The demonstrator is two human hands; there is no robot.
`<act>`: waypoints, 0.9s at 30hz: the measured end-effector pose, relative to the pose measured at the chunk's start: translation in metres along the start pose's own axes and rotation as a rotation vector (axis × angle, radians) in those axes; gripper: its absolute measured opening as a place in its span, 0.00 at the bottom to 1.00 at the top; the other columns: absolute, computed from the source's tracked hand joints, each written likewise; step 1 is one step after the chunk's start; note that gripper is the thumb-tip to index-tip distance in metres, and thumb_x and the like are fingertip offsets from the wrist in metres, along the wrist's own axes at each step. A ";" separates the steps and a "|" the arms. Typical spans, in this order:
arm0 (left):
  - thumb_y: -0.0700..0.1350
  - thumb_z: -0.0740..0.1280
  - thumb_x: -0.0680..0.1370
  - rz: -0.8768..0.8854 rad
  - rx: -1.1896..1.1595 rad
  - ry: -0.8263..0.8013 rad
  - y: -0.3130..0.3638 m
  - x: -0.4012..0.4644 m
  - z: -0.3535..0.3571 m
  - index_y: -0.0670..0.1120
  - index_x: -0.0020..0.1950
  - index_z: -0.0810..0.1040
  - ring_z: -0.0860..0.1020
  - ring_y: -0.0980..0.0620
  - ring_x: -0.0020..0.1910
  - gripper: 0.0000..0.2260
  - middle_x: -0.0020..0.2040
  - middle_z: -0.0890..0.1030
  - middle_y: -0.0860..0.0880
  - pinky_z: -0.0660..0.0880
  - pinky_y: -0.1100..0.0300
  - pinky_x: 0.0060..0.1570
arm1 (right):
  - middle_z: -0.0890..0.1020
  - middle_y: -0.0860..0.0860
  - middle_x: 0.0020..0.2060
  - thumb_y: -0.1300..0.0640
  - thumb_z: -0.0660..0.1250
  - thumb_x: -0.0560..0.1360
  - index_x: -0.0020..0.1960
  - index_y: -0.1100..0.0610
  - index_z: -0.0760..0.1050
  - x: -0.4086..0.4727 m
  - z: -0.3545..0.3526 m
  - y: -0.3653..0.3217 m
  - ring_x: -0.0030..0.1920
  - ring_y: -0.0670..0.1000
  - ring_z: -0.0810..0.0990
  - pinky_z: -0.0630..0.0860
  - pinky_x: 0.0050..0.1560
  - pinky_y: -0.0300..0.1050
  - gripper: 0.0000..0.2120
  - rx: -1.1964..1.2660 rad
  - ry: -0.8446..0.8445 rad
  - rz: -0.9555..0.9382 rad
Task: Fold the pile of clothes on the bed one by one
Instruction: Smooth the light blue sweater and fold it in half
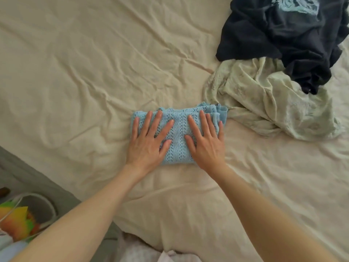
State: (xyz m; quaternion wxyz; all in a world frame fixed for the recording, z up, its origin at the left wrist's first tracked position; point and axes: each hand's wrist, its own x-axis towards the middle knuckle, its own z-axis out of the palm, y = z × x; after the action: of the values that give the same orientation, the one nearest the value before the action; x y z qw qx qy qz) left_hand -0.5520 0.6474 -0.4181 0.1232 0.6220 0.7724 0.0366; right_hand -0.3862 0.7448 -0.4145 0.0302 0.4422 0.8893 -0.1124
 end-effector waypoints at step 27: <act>0.56 0.66 0.76 -0.884 -1.264 -0.208 -0.030 0.005 -0.039 0.44 0.62 0.73 0.79 0.50 0.53 0.20 0.55 0.80 0.48 0.76 0.51 0.54 | 0.84 0.46 0.40 0.41 0.63 0.76 0.51 0.50 0.77 0.018 -0.043 0.068 0.42 0.50 0.81 0.76 0.44 0.40 0.14 1.282 -0.584 0.730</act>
State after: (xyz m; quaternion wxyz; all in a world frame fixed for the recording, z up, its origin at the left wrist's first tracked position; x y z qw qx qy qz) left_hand -0.5910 0.6495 -0.3871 0.5293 0.0683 0.7657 0.3589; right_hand -0.3407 0.8082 -0.3871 0.0369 0.5897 0.4062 -0.6971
